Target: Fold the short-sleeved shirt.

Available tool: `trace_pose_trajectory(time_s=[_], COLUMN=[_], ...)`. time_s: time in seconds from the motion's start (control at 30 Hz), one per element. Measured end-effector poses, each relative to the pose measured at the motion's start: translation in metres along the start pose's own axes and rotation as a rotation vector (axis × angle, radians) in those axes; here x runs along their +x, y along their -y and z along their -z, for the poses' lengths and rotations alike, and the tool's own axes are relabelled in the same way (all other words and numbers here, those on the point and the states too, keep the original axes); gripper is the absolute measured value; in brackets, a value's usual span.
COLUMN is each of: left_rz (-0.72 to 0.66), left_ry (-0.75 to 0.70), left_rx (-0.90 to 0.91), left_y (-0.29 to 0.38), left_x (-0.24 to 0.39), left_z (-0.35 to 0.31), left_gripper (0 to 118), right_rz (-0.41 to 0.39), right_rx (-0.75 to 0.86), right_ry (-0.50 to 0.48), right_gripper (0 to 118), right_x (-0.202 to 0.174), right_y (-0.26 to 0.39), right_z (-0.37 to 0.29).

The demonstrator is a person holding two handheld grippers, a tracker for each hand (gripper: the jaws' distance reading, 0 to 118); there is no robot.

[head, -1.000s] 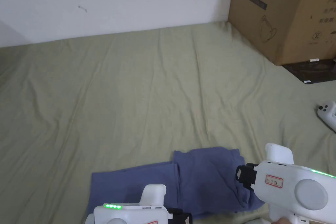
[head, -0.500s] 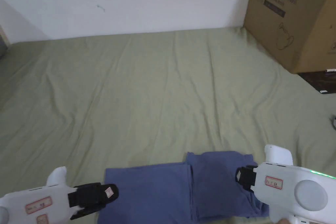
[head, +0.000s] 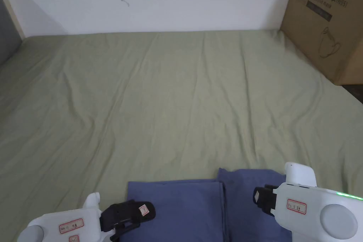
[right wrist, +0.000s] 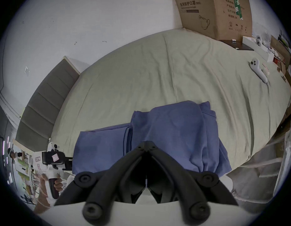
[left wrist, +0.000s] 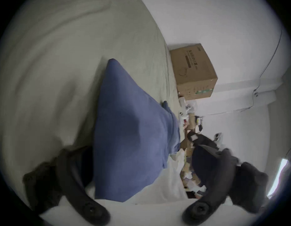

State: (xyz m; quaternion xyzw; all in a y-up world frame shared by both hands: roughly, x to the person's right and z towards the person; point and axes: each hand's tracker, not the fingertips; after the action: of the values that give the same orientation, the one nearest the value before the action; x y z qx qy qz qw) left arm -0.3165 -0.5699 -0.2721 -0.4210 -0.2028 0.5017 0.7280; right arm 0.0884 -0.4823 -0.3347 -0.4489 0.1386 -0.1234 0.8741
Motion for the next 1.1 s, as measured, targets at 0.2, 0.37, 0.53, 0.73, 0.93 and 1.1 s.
trace_pose_trajectory(time_s=[0.2, 0.37, 0.53, 0.73, 0.93, 1.1], left_rz=[-0.065, -0.038, -0.018, -0.003, 0.117, 0.343], left_ry=[-0.027, -0.008, -0.038, -0.202, -0.272, -0.281], left_rx=[-0.001, 0.003, 0.066, 0.167, 0.213, 0.171], left_y=[-0.01, -0.024, -0.038, -0.036, -0.02, -0.01], left_x=[-0.021, -0.016, -0.021, -0.009, 0.046, 0.13], left_z=[0.001, -0.028, -0.08, -0.142, -0.141, -0.09], left_gripper=[12, 12, 12, 12, 12, 12], right_rz=[-0.001, -0.001, 0.027, 0.056, 0.049, 0.066], right_rx=[-0.012, -0.009, 0.009, 0.006, 0.001, 0.011], right_ry=[-0.002, 0.016, 0.013, 0.01, 0.021, 0.007], right_gripper=[0, 0, 0, 0, 0, 0], right_x=[-0.002, 0.002, 0.007, 0.017, 0.02, 0.026], right_y=[-0.001, -0.008, -0.01, -0.007, -0.004, -0.005], right_z=[0.004, 0.005, 0.001, 0.002, 0.003, -0.002])
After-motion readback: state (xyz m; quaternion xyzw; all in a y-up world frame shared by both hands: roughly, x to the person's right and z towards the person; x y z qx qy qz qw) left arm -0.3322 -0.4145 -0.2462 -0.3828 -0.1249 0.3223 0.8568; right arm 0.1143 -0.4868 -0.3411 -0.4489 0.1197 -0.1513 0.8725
